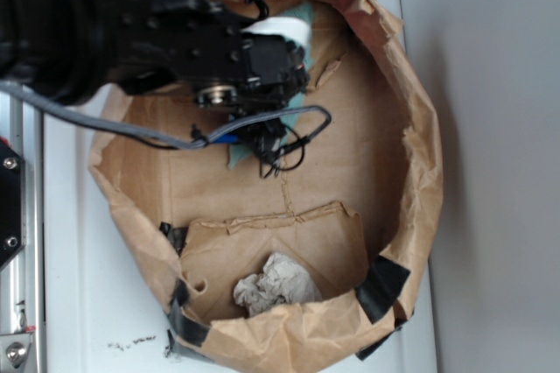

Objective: Grab the blue cloth.

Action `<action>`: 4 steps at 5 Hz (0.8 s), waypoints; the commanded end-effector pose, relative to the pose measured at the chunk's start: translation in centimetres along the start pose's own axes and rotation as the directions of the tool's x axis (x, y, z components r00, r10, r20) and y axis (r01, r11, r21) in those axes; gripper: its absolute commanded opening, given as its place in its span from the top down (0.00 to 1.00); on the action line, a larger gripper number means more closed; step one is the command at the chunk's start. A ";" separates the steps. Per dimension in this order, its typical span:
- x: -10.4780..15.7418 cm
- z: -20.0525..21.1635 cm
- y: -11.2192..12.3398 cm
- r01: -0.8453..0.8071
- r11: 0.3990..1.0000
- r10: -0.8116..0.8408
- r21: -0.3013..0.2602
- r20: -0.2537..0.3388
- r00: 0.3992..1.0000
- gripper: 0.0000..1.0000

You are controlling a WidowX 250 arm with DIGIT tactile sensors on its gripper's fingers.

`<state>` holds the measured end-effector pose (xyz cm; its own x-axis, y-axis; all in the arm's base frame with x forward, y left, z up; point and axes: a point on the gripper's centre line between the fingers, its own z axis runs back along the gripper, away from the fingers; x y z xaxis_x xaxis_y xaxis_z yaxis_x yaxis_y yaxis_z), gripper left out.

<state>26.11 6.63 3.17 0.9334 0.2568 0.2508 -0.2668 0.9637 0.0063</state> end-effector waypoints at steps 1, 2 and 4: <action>0.2 5.1 -0.8 0.070 0.988 -0.051 -0.136 0.136 0.989 1.00; 0.7 6.7 -0.5 0.067 0.986 -0.042 -0.152 0.164 0.986 1.00; 0.3 6.8 -0.5 0.056 0.996 -0.039 -0.072 0.216 0.976 1.00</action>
